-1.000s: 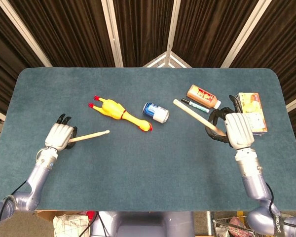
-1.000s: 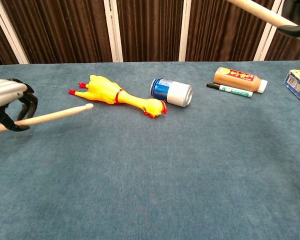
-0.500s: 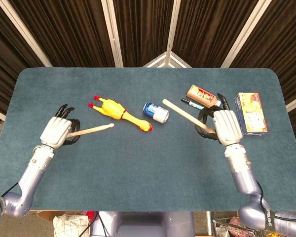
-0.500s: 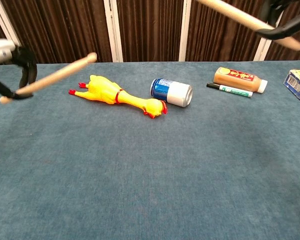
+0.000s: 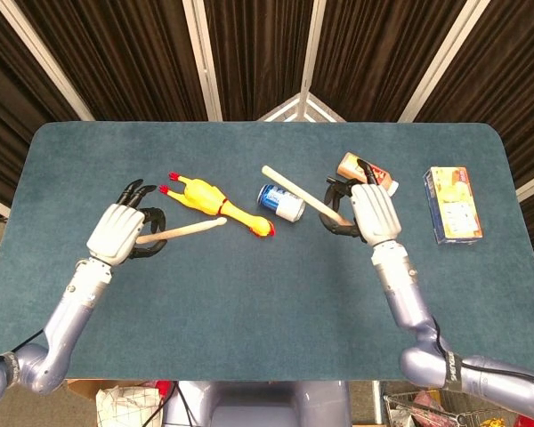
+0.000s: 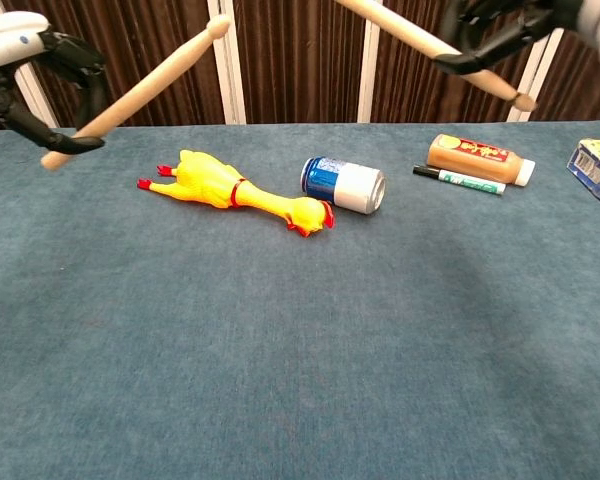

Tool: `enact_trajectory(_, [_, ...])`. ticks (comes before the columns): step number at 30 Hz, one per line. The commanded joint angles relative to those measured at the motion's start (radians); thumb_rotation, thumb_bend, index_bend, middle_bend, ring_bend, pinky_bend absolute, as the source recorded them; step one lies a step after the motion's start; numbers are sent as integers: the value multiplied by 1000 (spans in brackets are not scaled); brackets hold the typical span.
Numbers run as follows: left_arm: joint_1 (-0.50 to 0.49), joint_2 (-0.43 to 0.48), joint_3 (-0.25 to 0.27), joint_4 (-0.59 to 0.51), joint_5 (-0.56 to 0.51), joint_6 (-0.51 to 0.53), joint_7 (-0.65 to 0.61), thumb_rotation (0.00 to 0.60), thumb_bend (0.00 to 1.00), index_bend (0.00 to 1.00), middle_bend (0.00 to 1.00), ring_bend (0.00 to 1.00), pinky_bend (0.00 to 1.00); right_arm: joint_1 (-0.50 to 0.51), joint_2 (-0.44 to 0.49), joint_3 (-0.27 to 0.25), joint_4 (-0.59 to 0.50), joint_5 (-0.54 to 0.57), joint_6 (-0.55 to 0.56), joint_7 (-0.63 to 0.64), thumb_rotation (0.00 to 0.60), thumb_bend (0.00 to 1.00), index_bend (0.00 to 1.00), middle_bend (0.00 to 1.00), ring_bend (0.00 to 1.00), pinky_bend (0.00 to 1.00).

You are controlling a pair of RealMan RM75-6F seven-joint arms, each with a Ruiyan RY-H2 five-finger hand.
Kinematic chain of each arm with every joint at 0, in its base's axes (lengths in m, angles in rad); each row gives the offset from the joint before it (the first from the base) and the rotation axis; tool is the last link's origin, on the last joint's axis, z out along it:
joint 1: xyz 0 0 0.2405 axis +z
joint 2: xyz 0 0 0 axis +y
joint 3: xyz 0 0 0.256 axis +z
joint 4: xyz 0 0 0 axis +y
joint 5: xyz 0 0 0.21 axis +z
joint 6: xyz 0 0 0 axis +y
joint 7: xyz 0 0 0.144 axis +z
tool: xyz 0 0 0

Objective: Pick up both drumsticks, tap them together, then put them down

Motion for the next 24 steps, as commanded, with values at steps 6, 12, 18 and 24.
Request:
enact_trajectory(6, [-29, -57, -20, -5, 2, -1, -4, 600, 453, 633, 618, 127, 0, 69, -37, 68, 65, 44, -40, 36, 600, 466, 690, 657, 451, 0])
enact_trajectory(12, [-34, -72, -47, -28, -14, 6, -54, 600, 450, 634, 618, 127, 0, 67, -10, 96, 44, 45, -71, 134, 600, 468, 690, 657, 451, 0])
enact_trajectory(18, [-50, -65, -80, -59, -38, 1, -51, 600, 449, 634, 618, 127, 0, 42, 19, 64, 39, -68, -90, 285, 600, 468, 690, 657, 451, 0])
enact_trajectory(24, [-68, -54, -113, -115, -90, -13, -22, 600, 448, 634, 618, 127, 0, 24, 18, 9, 62, -222, -60, 425, 600, 468, 695, 660, 451, 0])
